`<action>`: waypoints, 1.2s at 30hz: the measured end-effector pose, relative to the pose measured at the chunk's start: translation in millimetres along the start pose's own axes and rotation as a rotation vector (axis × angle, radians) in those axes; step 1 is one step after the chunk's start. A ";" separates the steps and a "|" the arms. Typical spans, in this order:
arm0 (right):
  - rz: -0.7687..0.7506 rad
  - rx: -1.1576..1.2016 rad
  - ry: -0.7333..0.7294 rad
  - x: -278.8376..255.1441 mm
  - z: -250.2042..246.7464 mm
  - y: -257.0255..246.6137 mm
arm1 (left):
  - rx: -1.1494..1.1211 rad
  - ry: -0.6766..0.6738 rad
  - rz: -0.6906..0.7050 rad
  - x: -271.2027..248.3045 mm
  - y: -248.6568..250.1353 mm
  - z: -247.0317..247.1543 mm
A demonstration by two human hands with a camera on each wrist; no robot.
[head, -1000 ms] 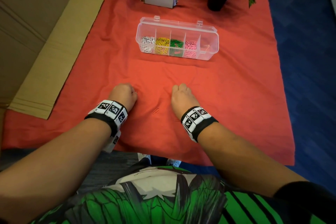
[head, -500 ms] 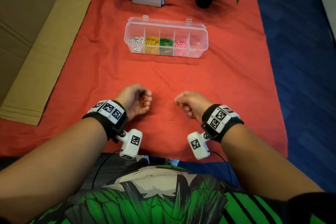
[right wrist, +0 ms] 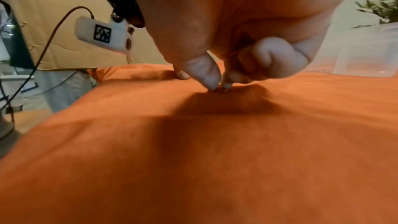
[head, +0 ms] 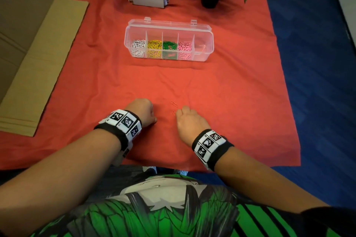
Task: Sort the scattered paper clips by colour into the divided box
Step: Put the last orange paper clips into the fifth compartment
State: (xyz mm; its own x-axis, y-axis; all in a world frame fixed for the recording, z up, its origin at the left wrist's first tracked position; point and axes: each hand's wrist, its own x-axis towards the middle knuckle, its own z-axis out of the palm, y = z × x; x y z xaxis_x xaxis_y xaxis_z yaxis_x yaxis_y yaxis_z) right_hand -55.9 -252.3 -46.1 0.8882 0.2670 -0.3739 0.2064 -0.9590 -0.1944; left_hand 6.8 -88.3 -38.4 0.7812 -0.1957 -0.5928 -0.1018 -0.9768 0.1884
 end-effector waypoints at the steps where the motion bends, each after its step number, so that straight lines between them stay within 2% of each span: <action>1: 0.013 0.023 -0.022 1.1 -0.3 2.8 | -0.051 0.000 0.002 -0.3 1.7 -1.0; 3: 0.045 0.107 -0.060 6.3 -0.3 11.5 | -0.316 -0.029 -0.045 -0.2 7.0 -3.0; 6: 0.134 0.299 -0.095 14.8 -5.1 28.3 | -1.118 -0.229 -0.206 -0.9 14.0 -8.1; 8: 0.260 0.668 -0.122 16.5 -12.0 38.5 | -1.530 -0.372 -0.233 -1.2 14.4 -14.8; 10: 0.399 1.195 -0.138 14.2 -18.6 45.9 | -1.650 -0.405 -0.208 0.2 16.8 -17.5; 12: 0.434 1.570 -0.161 10.7 -24.2 54.7 | -1.556 -0.304 -0.223 6.3 23.8 -12.6; 14: 0.423 1.763 -0.199 8.2 -26.2 58.4 | -1.185 -0.076 -0.156 12.9 30.3 -4.8; 16: 0.446 1.840 -0.202 8.0 -25.1 56.7 | -0.740 0.085 0.011 17.8 33.1 0.9; 18: 0.453 1.777 -0.186 9.2 -22.8 50.5 | -0.386 0.112 0.149 17.8 34.5 3.0; 19: 0.437 1.660 -0.166 10.1 -20.4 45.9 | -0.283 0.127 0.189 18.3 34.6 3.2; 21: 0.347 1.280 -0.152 10.6 -15.6 37.3 | -0.171 0.183 0.245 20.7 34.7 4.5; 23: 0.237 0.908 -0.152 10.2 -10.8 32.3 | -0.112 0.209 0.275 22.7 34.5 7.3; 24: 0.208 0.812 -0.149 9.0 -8.6 30.9 | -0.099 0.210 0.284 23.0 34.4 9.0; 26: 0.217 0.799 -0.154 5.9 -3.9 31.4 | -0.098 0.208 0.294 23.5 33.4 11.2; 29: 0.285 1.042 -0.179 1.4 -0.6 35.2 | -0.109 0.193 0.295 24.3 31.9 13.7; 32: 0.362 1.489 -0.201 -2.9 -9.8 38.5 | -0.168 0.187 0.289 24.6 29.9 14.7; 34: 0.404 1.668 -0.238 -4.3 -16.9 40.0 | -0.346 0.168 0.226 24.0 28.0 13.2; 36: 0.411 1.649 -0.220 -2.4 -15.6 41.1 | -0.613 0.113 0.100 23.4 28.9 9.8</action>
State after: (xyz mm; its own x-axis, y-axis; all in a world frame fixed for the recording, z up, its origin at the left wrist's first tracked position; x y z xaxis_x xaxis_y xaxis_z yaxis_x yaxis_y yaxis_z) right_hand -43.1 -293.9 -39.1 0.6723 0.1893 -0.7156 -0.7385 0.1052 -0.6660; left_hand 16.0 -122.0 -54.5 0.8496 -0.2406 -0.4694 0.1677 -0.7206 0.6728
